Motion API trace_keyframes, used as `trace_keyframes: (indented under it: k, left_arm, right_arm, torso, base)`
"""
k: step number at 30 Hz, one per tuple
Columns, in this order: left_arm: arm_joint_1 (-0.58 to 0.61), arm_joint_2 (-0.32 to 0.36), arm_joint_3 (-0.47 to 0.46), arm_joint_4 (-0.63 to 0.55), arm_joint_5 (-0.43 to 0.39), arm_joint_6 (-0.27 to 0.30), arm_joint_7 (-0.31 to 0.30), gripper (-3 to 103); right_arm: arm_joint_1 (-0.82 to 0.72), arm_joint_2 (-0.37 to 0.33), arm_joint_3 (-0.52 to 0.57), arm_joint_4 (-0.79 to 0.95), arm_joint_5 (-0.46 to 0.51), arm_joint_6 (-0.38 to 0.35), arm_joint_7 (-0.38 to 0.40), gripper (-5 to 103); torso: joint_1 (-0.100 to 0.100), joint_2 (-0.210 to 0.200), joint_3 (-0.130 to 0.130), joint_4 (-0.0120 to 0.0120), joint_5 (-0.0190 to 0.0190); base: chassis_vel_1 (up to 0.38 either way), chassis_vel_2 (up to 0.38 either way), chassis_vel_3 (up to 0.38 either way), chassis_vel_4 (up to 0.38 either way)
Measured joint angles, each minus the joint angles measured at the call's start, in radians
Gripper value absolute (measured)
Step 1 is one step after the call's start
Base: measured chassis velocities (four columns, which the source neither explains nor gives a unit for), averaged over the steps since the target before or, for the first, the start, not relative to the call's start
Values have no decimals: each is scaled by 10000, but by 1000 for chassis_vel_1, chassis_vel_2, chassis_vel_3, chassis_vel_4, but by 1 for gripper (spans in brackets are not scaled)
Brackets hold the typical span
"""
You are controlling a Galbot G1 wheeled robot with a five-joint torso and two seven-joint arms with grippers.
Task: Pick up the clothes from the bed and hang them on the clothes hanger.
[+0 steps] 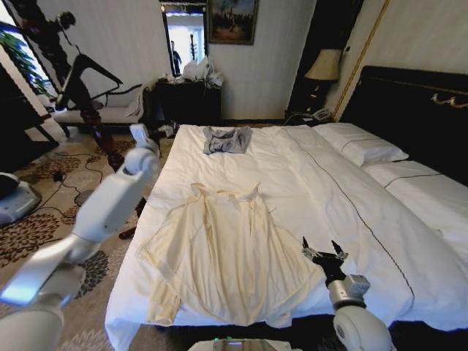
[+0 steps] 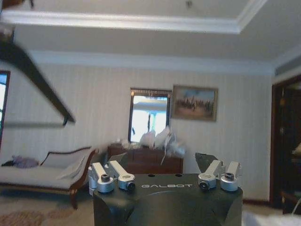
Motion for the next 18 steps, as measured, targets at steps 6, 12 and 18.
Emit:
trace_keyframes:
  k: [6,12,18]
  left_arm:
    - [-1093,151,-17,-168,-467,739,-677,80]
    - [-1949,632,-138,-214,-1194,1784,-1031,74]
    - [-2493,1613,-281,128,-1382,2832,-1012,70]
  right_arm:
    - [-145,-54,209,5,21,49,3,100]
    - [-60,31,140,-5,8,65,2,100]
    - [-56,103,42,-67,-124,75,-5,100]
  torso:
    - [0,0,0,4,-4]
    - [-1,0,-1,3,-1]
    - [-1,1,-1,4,-4]
  base:
    - [0,0,0,0]
    - [0,0,0,0]
    - [0,0,0,0]
